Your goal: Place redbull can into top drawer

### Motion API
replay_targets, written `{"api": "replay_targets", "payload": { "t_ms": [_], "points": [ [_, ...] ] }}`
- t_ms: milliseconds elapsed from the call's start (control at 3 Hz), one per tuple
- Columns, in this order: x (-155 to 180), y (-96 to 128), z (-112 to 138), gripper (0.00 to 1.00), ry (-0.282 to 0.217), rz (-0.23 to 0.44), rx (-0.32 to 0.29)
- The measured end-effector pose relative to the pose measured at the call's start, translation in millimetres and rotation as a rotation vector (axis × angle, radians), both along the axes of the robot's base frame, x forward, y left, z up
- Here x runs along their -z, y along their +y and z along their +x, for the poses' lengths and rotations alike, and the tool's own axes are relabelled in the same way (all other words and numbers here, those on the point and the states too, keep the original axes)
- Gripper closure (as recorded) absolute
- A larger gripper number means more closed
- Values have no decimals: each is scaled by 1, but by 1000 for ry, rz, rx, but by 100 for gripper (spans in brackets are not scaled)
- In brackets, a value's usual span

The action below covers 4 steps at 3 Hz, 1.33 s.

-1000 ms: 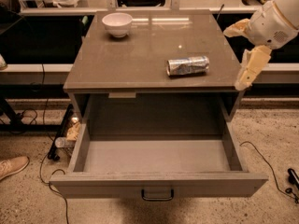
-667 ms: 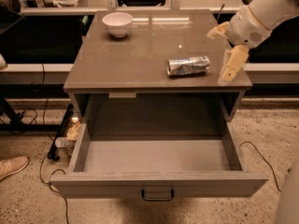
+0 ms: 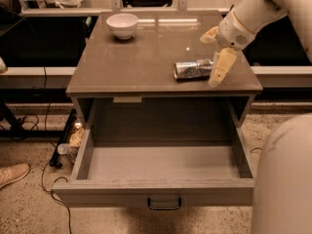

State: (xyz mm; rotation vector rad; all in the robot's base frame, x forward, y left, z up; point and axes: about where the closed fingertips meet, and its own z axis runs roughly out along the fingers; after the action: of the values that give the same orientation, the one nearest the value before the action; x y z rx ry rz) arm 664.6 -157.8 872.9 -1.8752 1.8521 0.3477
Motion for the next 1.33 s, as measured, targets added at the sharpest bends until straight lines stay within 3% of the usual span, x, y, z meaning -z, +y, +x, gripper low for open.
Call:
{"api": "replay_targets", "payload": {
  "t_ms": [1000, 1333],
  "points": [
    [39, 14, 27, 4, 67, -31, 43],
    [43, 16, 29, 23, 75, -38, 47]
  ]
}}
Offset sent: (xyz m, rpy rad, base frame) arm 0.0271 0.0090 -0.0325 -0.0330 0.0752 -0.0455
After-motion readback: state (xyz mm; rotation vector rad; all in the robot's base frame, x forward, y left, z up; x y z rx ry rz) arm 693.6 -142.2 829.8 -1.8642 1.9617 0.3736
